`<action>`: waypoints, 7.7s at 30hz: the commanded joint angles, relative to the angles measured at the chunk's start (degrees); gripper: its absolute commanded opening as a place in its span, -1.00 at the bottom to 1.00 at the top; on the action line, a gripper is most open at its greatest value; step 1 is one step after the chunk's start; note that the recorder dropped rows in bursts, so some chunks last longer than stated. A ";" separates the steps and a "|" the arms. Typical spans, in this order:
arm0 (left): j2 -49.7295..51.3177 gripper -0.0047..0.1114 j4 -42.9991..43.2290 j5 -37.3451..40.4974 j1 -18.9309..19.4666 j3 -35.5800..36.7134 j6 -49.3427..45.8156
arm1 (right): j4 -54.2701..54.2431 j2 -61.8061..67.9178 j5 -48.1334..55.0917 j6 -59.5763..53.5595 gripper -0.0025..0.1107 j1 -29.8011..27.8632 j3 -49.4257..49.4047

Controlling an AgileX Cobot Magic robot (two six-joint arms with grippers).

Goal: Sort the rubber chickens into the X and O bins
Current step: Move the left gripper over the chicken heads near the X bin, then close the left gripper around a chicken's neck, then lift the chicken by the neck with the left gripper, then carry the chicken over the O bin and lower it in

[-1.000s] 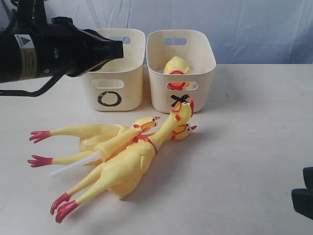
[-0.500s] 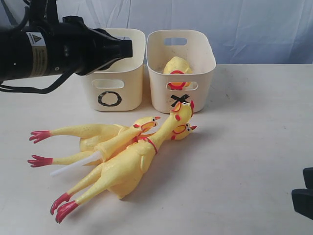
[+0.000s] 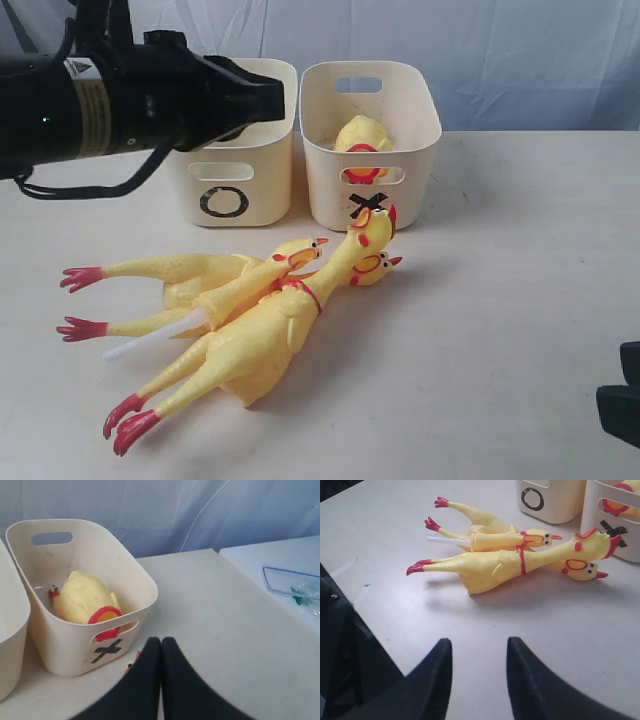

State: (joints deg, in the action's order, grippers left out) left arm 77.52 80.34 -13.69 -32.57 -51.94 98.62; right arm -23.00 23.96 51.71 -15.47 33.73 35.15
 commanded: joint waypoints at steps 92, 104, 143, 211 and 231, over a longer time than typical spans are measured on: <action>38.84 -0.11 -86.20 49.76 -9.96 -31.00 -102.45 | 0.09 -0.37 -0.38 0.10 -0.34 0.06 -0.31; 41.18 -0.11 -87.26 50.92 -9.96 -32.16 -102.60 | 0.09 -0.37 -0.38 0.10 -0.34 0.06 -0.31; 32.59 -0.92 -89.88 60.15 -9.96 -32.84 -103.85 | 0.09 -0.37 -0.38 0.10 -0.34 0.06 -0.31; 13.34 -0.92 -74.23 40.63 -9.86 -40.21 -111.32 | 0.09 -0.37 -0.38 0.10 -0.34 0.06 -0.31; 2.86 -0.92 -93.18 15.13 15.40 -40.21 -110.80 | 0.09 -0.37 -0.38 0.10 -0.34 0.06 -0.31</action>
State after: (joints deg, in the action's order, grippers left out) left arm 80.72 -7.67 6.82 -20.96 -91.76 -12.27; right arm -23.00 23.96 51.71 -15.25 33.73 35.15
